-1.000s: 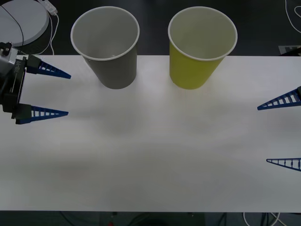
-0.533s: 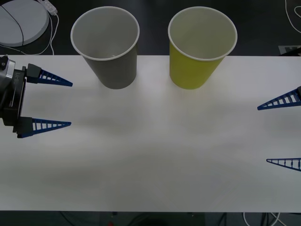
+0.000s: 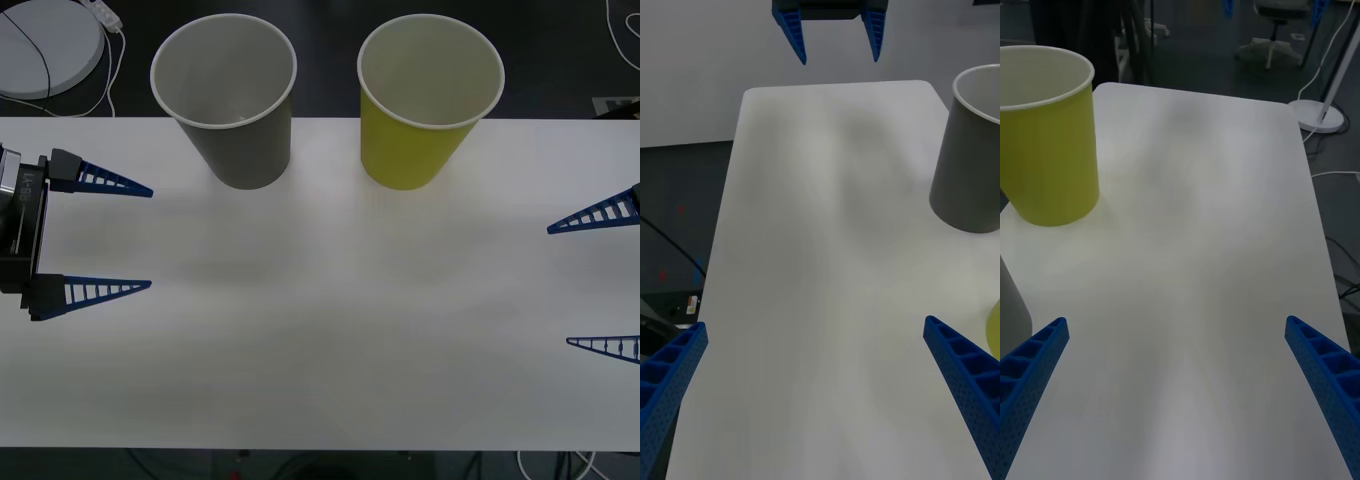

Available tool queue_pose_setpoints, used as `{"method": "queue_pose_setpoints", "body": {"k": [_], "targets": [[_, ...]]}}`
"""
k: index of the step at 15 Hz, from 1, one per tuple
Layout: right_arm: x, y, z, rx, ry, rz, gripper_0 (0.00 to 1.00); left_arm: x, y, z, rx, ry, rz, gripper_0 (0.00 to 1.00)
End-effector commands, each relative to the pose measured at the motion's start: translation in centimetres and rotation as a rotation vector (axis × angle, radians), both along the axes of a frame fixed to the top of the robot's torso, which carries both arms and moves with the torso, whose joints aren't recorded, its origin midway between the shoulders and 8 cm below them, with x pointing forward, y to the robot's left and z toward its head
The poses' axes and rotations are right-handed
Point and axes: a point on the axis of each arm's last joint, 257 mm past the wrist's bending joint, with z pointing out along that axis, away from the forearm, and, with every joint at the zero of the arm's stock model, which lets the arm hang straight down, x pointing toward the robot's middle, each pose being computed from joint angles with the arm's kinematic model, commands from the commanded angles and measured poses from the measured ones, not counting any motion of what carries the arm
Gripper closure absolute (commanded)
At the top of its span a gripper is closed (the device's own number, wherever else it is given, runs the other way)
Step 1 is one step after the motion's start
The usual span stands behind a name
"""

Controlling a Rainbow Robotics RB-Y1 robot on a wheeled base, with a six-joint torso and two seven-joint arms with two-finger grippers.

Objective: Put the can into the green bin and the plastic bottle into the gray bin

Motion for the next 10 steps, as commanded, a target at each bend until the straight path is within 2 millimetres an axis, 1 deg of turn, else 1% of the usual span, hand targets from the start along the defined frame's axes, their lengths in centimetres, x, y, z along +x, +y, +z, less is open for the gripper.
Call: {"method": "queue_pose_setpoints", "body": {"k": [1,4,6,10], "targets": [[0.0,0.0,0.0,0.000,0.000,0.000,0.00,-0.8,0.0,-0.4,0.008,-0.019,0.009,0.00],[0.0,0.0,0.0,0.000,0.000,0.000,0.00,-1.7,0.0,-0.6,0.040,-0.033,0.018,0.00],[0.0,0.0,0.0,0.000,0.000,0.000,0.00,-2.4,0.4,-0.5,0.088,-0.036,0.038,0.00],[0.0,0.0,0.0,0.000,0.000,0.000,0.00,-4.0,-0.1,-0.2,0.107,-0.034,0.062,0.00]]}}
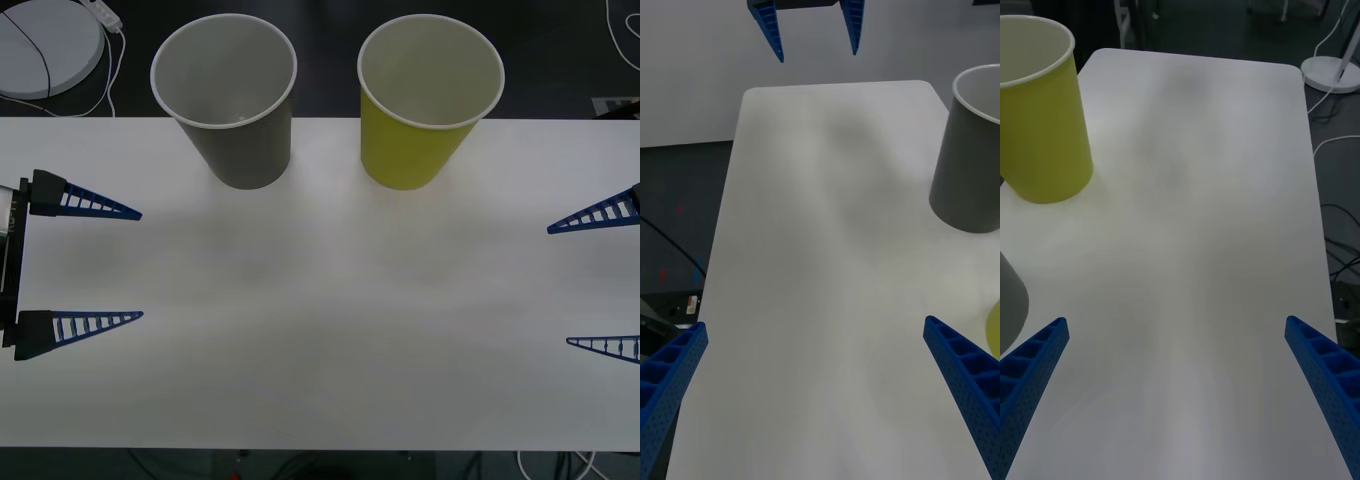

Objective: Put the can into the green bin and the plastic bottle into the gray bin

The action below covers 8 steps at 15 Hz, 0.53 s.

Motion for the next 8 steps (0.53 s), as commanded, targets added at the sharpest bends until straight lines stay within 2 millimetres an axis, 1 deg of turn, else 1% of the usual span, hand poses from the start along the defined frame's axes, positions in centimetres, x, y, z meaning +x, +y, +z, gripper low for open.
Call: {"method": "queue_pose_setpoints", "body": {"k": [1,6,8], "targets": [[0.0,0.0,0.0,0.000,0.000,0.000,0.00,-1.0,-0.3,0.1,0.005,-0.006,0.009,0.00],[0.0,0.0,0.0,0.000,0.000,0.000,0.00,-2.3,-0.4,0.1,-0.001,0.000,0.013,0.00],[0.0,0.0,0.0,0.000,0.000,0.000,0.00,-2.5,-0.5,0.0,-0.005,0.002,0.012,0.00]]}}
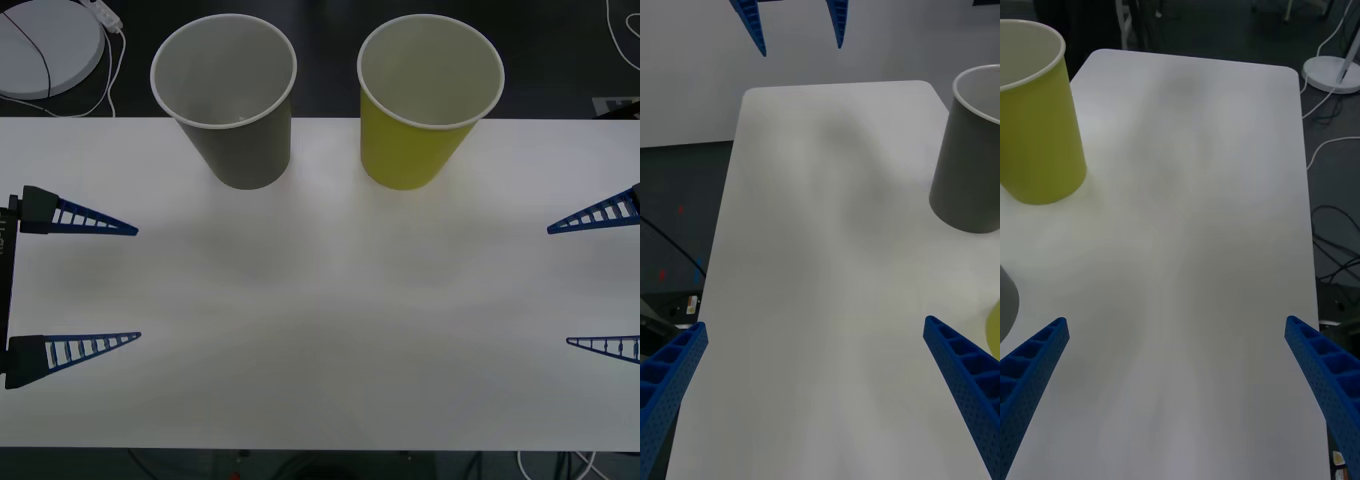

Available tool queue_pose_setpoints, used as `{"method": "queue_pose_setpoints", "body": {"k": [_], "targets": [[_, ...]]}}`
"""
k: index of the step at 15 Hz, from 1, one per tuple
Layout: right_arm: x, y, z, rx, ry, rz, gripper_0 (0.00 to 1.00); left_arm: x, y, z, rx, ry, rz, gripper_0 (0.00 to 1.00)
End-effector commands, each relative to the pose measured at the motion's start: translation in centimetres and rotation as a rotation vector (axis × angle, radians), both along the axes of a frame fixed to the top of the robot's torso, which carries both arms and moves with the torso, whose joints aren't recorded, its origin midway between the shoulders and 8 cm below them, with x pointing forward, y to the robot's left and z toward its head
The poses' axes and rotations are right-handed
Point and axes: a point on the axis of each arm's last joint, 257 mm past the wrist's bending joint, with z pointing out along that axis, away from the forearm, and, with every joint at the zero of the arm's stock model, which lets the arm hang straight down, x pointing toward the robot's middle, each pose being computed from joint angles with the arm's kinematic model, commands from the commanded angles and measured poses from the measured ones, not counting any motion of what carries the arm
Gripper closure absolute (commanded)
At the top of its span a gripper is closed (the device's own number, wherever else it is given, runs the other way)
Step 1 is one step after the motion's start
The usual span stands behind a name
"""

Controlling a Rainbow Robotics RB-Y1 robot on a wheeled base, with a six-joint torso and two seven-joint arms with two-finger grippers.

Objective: Put the can into the green bin and the plastic bottle into the gray bin

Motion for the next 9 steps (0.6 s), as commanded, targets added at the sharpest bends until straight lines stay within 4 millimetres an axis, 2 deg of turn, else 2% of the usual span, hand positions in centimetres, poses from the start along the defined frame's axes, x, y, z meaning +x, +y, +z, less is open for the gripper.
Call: {"method": "queue_pose_setpoints", "body": {"k": [1,9], "targets": [[0.00,0.00,0.00,0.000,0.000,0.000,0.00,-0.16,-0.10,-0.03,-0.004,0.004,0.000,0.00],[0.00,0.00,0.00,0.000,0.000,0.000,0.00,-0.48,-0.17,-0.09,-0.013,0.017,-0.006,0.00]]}}
